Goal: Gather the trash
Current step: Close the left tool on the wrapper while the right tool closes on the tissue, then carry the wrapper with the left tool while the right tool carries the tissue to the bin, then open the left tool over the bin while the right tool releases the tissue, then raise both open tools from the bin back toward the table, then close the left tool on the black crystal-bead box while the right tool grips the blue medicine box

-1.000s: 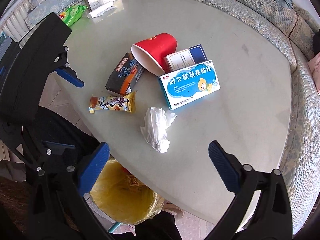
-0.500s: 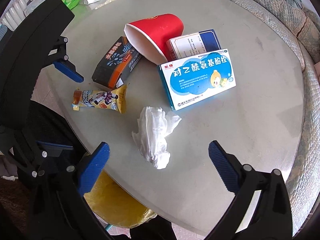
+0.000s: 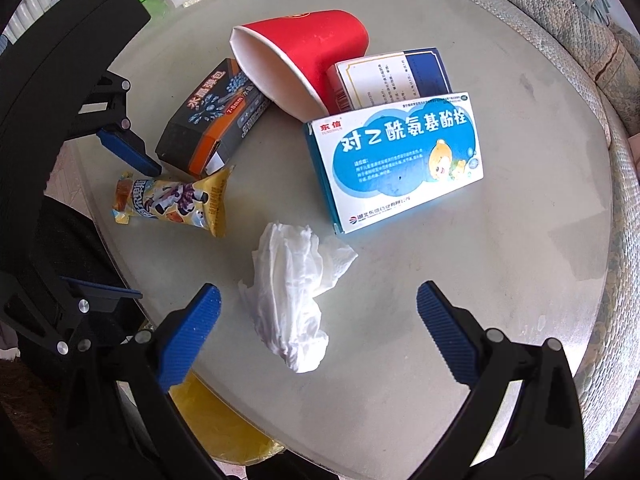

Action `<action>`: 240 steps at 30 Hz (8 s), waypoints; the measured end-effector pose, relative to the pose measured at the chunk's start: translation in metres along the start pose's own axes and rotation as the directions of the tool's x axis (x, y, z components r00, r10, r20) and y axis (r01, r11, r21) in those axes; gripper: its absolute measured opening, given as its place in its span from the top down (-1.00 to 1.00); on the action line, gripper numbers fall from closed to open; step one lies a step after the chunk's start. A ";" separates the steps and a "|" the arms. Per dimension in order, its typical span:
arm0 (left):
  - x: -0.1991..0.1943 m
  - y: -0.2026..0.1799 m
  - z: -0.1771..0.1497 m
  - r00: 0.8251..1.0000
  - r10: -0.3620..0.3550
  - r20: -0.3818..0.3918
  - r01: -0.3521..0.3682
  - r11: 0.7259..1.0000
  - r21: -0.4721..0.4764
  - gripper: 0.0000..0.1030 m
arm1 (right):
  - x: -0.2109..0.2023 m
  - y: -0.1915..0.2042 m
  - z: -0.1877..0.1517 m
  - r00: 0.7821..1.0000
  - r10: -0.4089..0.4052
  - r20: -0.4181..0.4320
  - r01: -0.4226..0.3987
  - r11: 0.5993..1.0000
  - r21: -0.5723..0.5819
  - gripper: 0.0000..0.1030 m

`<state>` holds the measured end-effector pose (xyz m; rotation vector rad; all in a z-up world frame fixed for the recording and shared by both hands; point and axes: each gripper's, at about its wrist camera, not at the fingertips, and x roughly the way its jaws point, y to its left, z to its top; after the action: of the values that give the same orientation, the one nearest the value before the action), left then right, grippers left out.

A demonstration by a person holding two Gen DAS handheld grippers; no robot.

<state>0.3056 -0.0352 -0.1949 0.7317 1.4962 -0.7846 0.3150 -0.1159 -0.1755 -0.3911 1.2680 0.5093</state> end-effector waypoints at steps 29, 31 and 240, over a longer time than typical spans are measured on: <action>-0.018 0.006 0.008 0.998 0.069 0.009 -0.067 0.984 -0.163 0.56 | -0.002 -0.004 -0.002 0.999 -0.040 -0.019 0.041 0.997 0.065 0.49; -0.025 0.008 0.007 0.998 0.047 0.029 -0.041 0.983 -0.178 0.56 | -0.008 -0.007 -0.004 0.999 -0.051 -0.014 0.052 0.995 0.080 0.49; -0.093 0.070 0.007 0.984 0.177 -0.018 -0.154 0.794 -0.588 -0.82 | -0.052 -0.123 0.023 0.974 0.209 0.086 -0.216 0.741 0.636 -0.88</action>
<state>0.3733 -0.0003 -0.1060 0.3611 1.5032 -0.1655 0.3911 -0.2123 -0.1190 0.3471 1.4012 0.2336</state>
